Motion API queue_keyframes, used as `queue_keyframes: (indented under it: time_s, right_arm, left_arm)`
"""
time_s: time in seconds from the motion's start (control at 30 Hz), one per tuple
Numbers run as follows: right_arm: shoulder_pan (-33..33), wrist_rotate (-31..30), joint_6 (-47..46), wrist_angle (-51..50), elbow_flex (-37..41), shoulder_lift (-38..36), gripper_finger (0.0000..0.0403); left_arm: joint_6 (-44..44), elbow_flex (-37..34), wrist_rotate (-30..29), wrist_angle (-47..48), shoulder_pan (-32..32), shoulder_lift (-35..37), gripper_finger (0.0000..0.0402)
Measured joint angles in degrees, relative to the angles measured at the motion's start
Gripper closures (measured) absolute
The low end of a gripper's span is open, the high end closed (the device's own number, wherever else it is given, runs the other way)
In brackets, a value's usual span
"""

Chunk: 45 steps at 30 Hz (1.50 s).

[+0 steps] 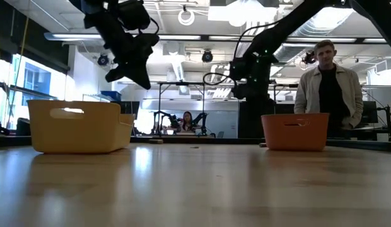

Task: Sort batteries
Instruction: Adjust the orange bin, then put the silver battery into the yellow bin

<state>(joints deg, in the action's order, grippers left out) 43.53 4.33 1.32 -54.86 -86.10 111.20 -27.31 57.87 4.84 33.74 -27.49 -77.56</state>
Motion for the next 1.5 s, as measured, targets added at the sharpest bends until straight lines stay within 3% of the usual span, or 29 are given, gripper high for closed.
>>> queue_keyframes:
  time_s: [0.1, 0.4, 0.67, 0.83, 0.93, 1.1, 1.27, 1.5]
  right_arm:
    - [0.77, 1.78, 2.83, -0.18, 1.92, -0.04, 0.0388]
    - [1.73, 1.48, 4.81, -0.72, 9.23, -1.19, 0.0402]
    - [2.26, 2.18, 4.7, 0.3, 18.51, -10.91, 0.0403]
    - [2.36, 3.35, 7.74, 7.82, 19.76, -14.1, 0.0401]
    - [2.36, 5.07, 9.86, 8.37, 17.5, -10.44, 0.0378]
    - [2.36, 9.93, 14.43, 6.03, 12.68, -5.09, 0.0298]
    - [1.61, 5.53, 32.27, 5.52, 12.57, -4.57, 0.0224]
    - [1.15, 5.15, 44.96, 7.52, 13.15, -4.36, 0.0203]
  left_arm:
    - [-1.92, 0.0, 0.02, -1.51, 0.01, 0.0, 0.0401]
    - [-4.78, 0.0, 0.12, -3.0, 0.04, 0.0, 0.0401]
    - [-5.63, 0.0, -0.04, -3.82, 0.2, 0.0, 0.0401]
    - [-5.55, 0.0, -0.46, -4.99, 0.07, 0.0, 0.0401]
    - [-5.5, 0.0, -0.38, -5.37, 0.07, 0.0, 0.0401]
    - [-5.5, 0.0, 1.01, -5.33, 0.07, 0.0, 0.0401]
    - [-5.48, 0.0, 2.45, -4.95, 0.13, 0.0, 0.0401]
    - [-1.58, 0.0, 0.63, -4.94, 0.13, 0.0, 0.0401]
